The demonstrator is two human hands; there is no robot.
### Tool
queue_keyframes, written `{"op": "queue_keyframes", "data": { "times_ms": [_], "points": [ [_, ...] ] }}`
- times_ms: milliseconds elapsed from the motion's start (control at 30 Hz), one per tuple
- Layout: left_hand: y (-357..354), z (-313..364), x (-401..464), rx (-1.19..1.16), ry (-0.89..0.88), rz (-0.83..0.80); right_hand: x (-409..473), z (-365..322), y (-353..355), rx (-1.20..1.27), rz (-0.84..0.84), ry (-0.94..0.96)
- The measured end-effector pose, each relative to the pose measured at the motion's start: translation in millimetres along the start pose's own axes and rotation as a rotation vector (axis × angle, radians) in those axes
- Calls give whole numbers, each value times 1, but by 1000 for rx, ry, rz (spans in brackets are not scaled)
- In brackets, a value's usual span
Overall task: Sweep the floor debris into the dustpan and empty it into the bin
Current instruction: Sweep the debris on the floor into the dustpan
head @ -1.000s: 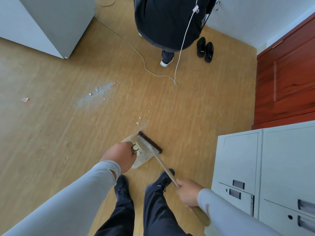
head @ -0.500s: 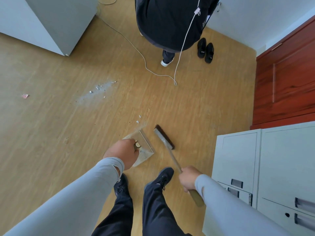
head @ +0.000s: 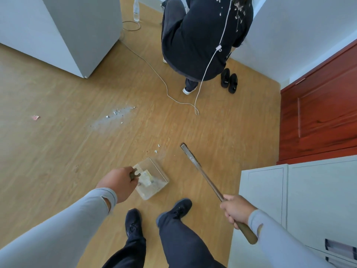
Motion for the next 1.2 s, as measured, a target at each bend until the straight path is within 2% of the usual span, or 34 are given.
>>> {"op": "queue_keyframes", "data": {
  "times_ms": [133,233,333,400,467,600,767,867,1067,1200],
  "points": [
    [14,-14,12,-2,56,19,52,-38,-3,18,57,-38],
    [24,-24,27,9,101,43,87,-70,-10,37,34,-89],
    [36,-30,42,11,118,70,104,-111,-40,33,-21,-26],
    [44,-33,48,18,129,76,104,-127,-66,99,-90,-39],
    [50,-36,50,19,140,67,100,-133,-88,278,-147,-89],
    [49,-40,47,6,149,71,80,-148,-96,442,-231,-102],
    [51,-42,41,-6,147,54,59,-139,-54,373,-212,-57],
    [57,-42,41,-22,139,54,66,-134,-30,169,-124,12],
    [67,-42,46,-22,174,59,102,-167,-32,-674,23,160],
    [65,-52,43,-11,199,50,107,-159,-31,-1000,-10,131]
  ]
}}
Point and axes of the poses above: each hand's wrist, its own x-axis towards the middle knuckle, its own y-axis out of the back of the hand, z = x × y, the point moved 4 cm from there along x, towards the middle knuckle, and after that the axes turned 7 degrees about -z, right-handed, at the moved point
